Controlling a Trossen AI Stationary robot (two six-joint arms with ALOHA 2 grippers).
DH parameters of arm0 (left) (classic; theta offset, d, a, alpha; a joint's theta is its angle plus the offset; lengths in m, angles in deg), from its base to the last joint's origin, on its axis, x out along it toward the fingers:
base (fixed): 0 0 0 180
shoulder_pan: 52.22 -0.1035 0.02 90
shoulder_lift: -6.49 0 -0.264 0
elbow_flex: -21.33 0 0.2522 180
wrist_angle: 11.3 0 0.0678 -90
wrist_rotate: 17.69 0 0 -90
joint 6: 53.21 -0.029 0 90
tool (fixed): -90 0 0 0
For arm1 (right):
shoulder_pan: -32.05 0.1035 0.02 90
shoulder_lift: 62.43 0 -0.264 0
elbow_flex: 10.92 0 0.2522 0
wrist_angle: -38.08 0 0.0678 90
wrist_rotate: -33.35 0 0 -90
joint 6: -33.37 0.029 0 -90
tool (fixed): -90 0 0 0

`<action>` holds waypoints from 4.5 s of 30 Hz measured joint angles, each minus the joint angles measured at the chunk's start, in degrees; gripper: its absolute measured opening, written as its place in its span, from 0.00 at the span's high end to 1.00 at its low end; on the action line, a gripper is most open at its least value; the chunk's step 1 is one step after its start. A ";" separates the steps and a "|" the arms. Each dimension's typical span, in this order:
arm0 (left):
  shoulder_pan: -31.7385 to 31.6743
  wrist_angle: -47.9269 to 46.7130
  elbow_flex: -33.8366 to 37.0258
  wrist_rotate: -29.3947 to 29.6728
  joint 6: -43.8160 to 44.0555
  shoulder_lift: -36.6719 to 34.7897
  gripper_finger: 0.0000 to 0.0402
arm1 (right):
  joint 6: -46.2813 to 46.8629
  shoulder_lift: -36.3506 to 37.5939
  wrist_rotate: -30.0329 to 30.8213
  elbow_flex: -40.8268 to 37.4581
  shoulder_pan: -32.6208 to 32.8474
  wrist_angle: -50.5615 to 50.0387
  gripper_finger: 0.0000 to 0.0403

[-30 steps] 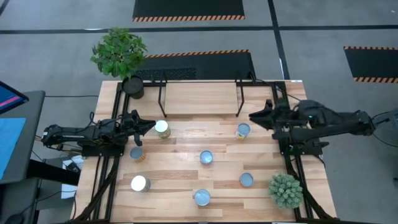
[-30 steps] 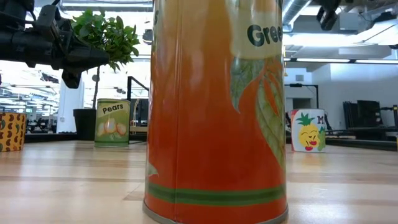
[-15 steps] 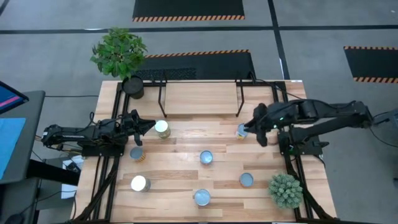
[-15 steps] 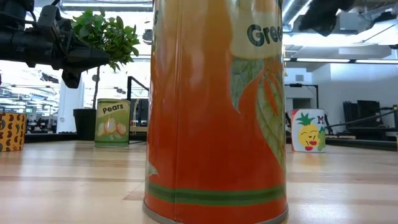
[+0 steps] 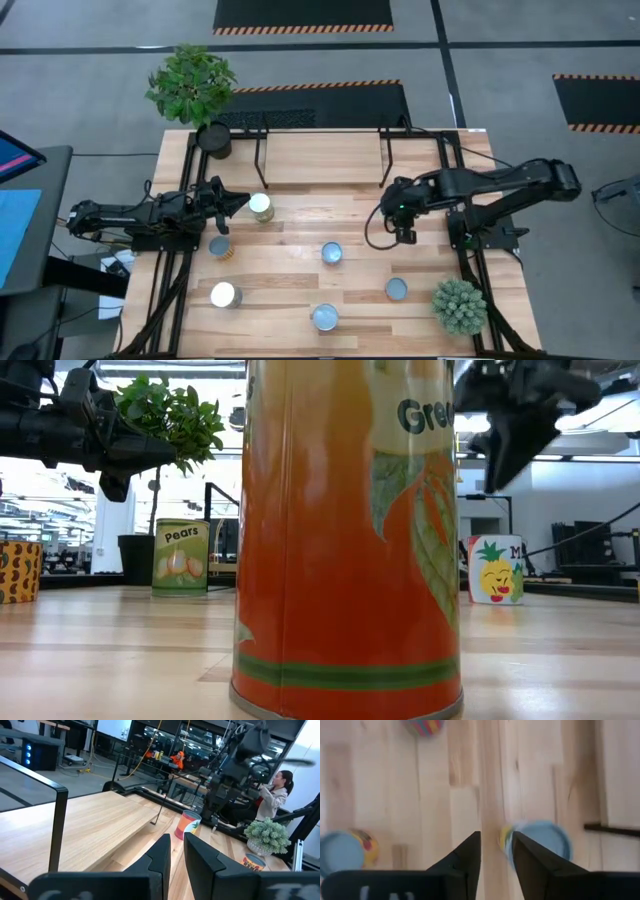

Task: Pick and place cans onto a shelf
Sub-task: Put the canned pineapple on the shelf

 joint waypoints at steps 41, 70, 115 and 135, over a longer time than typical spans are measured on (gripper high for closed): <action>0.00 0.00 0.00 0.02 -0.39 -0.02 0.89 | 16.45 -9.67 -0.94 11.73 0.11 -1.87 0.99; -0.01 0.00 -0.01 0.01 -0.41 -0.02 0.89 | -22.56 -50.58 -4.66 66.49 -27.14 -6.37 0.99; -0.02 0.02 0.00 -0.04 -0.39 -0.02 0.89 | -33.47 -61.72 -2.97 77.11 -25.55 -11.32 0.87; -0.01 0.01 0.00 -0.06 -0.37 -0.01 0.89 | -33.41 -61.72 -3.17 77.11 -25.48 -12.64 0.86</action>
